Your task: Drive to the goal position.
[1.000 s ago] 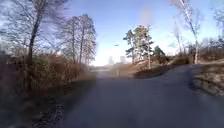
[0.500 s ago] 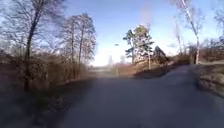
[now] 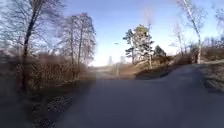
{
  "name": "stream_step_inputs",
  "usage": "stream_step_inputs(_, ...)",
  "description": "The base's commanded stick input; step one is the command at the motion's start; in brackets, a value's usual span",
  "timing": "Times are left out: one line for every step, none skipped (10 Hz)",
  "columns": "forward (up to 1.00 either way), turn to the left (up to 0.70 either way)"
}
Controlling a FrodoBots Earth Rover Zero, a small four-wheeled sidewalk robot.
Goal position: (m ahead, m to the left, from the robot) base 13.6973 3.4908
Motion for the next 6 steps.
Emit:
stream_step_inputs(0.85,0.00)
stream_step_inputs(0.85,0.00)
stream_step_inputs(0.85,0.00)
stream_step_inputs(0.85,0.00)
stream_step_inputs(0.85,0.00)
stream_step_inputs(0.85,0.00)
